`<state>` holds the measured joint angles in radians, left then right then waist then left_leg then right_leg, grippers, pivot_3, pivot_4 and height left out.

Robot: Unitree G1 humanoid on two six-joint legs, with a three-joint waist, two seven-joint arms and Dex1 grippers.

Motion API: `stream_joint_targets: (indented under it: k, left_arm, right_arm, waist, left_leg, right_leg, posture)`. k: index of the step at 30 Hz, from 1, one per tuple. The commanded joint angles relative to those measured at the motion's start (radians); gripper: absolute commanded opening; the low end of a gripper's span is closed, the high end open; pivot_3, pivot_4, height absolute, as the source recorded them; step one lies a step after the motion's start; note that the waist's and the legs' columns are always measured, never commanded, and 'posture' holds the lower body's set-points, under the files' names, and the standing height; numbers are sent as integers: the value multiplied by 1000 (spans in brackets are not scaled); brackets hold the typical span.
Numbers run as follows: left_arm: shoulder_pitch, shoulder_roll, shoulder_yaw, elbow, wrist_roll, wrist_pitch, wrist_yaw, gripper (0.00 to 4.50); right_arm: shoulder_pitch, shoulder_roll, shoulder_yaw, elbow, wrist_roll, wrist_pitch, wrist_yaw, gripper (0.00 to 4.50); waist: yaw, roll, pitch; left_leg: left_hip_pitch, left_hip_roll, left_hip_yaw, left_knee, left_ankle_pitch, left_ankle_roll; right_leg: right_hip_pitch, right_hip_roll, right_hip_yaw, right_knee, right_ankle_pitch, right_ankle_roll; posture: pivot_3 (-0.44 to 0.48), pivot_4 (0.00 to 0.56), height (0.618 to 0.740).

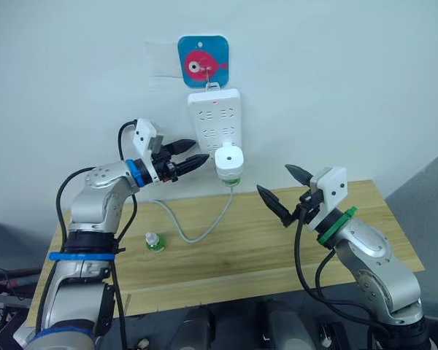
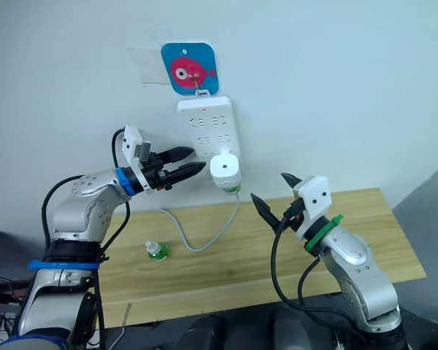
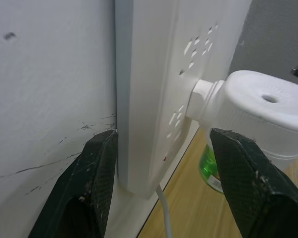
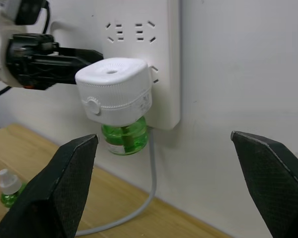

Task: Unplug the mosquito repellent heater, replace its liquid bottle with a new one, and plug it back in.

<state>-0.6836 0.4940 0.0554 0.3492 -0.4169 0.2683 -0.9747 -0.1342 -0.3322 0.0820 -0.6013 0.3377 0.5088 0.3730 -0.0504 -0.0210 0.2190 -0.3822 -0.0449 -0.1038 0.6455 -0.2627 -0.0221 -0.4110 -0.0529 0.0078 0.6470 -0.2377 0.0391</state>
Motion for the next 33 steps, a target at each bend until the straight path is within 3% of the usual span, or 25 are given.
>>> stream_joint_targets:
  k: [1, 13, 18, 33]
  left_arm:
    - [-53, -18, 5, 58, 28, -75, -10, 3035]
    - [-163, -73, -9, 215, 44, -124, -115, 3035]
    - [-202, -91, -15, 242, 43, -117, -175, 3035]
    - [-221, -114, -4, 201, 20, -50, -227, 3035]
  right_arm:
    - [-14, 1, -2, -63, 6, 11, -12, 4500]
    - [-48, 17, -9, -87, 16, 90, -53, 4500]
    - [-53, 28, -5, -95, 24, 114, -57, 4500]
    - [-90, 78, 31, -103, 21, 152, -83, 4500]
  waist:
    - [0, -1, 2]
    - [0, -3, 15]
    - [1, -3, 16]
    - [4, -3, 16]
  left_leg:
    - [0, 0, 0, 0, 0, 0]
    - [0, 0, -2, 2, 6, -2]
    - [-3, -1, -5, 1, 6, -2]
    - [-11, -3, -10, 3, 6, -3]
  right_leg:
    - [0, 0, 0, 0, 0, 0]
    - [3, 1, -3, 0, 5, 7]
    - [0, 1, -6, -1, 7, 3]
    - [-2, 0, -16, -1, 8, 2]
  posture:
    - [-138, 246, 740]
    - [-151, 245, 740]
    - [-146, 240, 740]
    - [-148, 238, 740]
